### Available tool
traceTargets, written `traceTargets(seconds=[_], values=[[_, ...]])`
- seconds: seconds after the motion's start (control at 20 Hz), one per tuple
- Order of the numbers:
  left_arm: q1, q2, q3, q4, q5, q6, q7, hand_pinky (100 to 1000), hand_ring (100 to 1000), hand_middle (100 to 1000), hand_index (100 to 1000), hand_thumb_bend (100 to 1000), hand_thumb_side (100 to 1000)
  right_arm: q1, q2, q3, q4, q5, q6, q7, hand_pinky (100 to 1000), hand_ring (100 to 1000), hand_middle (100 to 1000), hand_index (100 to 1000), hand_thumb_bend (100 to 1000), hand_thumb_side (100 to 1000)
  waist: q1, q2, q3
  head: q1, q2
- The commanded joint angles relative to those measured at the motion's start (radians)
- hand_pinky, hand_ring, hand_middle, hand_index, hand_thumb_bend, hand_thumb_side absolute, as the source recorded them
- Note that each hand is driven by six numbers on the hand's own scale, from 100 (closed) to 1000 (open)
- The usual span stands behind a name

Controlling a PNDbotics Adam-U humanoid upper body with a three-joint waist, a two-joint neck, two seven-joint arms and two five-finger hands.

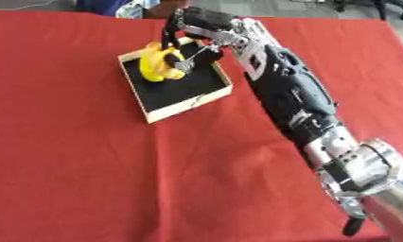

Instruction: Pick up objects on the table and place them in the box.

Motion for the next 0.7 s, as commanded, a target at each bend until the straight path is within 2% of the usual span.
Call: traceTargets(seconds=[0.05,0.2,0.25,0.35,0.45,0.7], values=[[-0.011,0.012,0.001,-0.019,0.001,0.003,-0.005,902,741,817,876,194,761,-0.012,-0.012,-0.012,0.01,0.056,0.002,-0.039,792,662,480,576,100,215,0.006,-0.015,0.001,0.005,-0.011],[-0.01,0.01,0.001,-0.019,0.001,0.004,-0.006,903,740,817,876,194,762,-0.008,-0.008,-0.017,0.004,0.079,0.016,-0.064,840,765,647,762,100,227,0.008,-0.013,0.0,0.006,-0.009],[-0.01,0.01,0.0,-0.019,0.001,0.005,-0.008,903,740,817,876,194,763,-0.007,-0.008,-0.018,-0.006,0.082,0.016,-0.07,851,783,670,793,100,208,0.008,-0.013,0.0,0.007,-0.009],[-0.009,0.009,-0.001,-0.019,0.001,0.006,-0.01,903,740,817,876,194,763,-0.003,-0.011,-0.02,-0.041,0.079,0.0,-0.079,895,856,745,859,100,113,0.009,-0.013,-0.002,0.009,-0.008],[-0.009,0.009,0.0,-0.019,0.002,0.007,-0.01,903,739,817,877,195,764,0.002,-0.019,-0.023,-0.083,0.085,-0.017,-0.077,945,922,805,923,100,113,0.009,-0.012,-0.004,0.011,-0.008],[-0.009,0.008,-0.001,-0.019,0.004,0.009,-0.013,903,738,816,877,195,763,0.016,-0.037,-0.039,-0.159,0.118,-0.008,-0.048,971,960,837,942,100,180,0.009,-0.013,-0.007,0.015,-0.009]])
